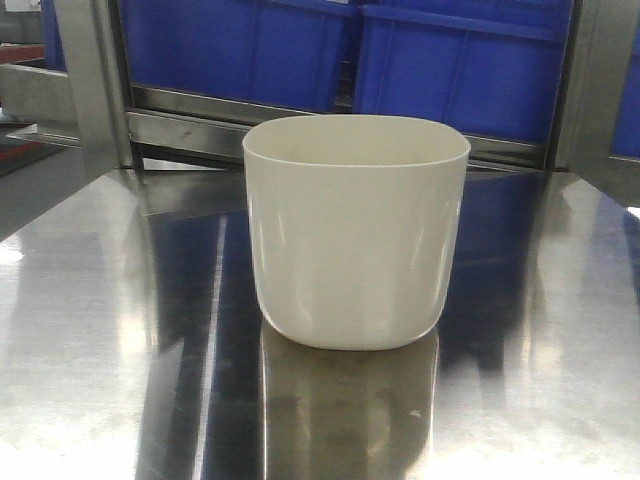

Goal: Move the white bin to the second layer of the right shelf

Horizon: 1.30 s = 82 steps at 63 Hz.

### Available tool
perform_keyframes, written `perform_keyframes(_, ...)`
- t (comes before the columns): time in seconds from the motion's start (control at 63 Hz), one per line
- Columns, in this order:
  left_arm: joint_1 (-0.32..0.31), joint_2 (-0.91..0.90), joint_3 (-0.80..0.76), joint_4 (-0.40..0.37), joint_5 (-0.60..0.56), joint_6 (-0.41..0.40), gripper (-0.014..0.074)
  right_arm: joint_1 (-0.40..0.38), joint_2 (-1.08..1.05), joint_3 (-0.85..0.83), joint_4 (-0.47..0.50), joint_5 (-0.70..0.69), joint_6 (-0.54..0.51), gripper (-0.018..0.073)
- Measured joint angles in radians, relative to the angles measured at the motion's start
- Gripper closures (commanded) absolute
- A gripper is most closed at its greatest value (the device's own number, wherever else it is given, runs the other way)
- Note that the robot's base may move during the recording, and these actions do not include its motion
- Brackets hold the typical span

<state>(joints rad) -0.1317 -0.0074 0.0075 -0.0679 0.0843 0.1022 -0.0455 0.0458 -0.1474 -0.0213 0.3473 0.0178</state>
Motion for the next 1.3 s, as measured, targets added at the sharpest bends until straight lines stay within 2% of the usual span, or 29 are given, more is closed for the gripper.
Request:
perform_keyframes(0.159,0.0,0.0,0.0,0.0,0.0,0.0,0.0512,0.0,0.151,-0.101,-0.038,0.066,0.0,0.0502)
perform_keyframes(0.429,0.0,0.0,0.0,0.0,0.0,0.0,0.0512,0.0,0.461,-0.24,-0.041,0.142,0.0,0.0502)
perform_keyframes(0.699,0.0,0.0,0.0,0.0,0.0,0.0,0.0512,0.011,0.786,-0.458,0.094,0.303,0.0,0.0502)
perform_keyframes(0.873,0.0,0.0,0.0,0.0,0.0,0.0,0.0512,0.088,0.948,-0.654,0.111,0.481,0.029,0.0494)
perform_keyframes(0.969,0.0,0.0,0.0,0.0,0.0,0.0,0.0512,0.152,1.035,-0.765,0.111,0.575,0.085,0.0382)
perform_keyframes(1.128,0.0,0.0,0.0,0.0,0.0,0.0,0.0512,0.236,1.147,-0.88,0.105,0.634,0.207,0.0126)
perform_keyframes(1.207,0.0,0.0,0.0,0.0,0.0,0.0,0.0512,0.29,1.195,-0.948,0.103,0.654,0.291,0.0067)
perform_keyframes(1.302,0.0,0.0,0.0,0.0,0.0,0.0,0.0512,0.349,1.247,-1.025,0.094,0.689,0.384,0.0052)
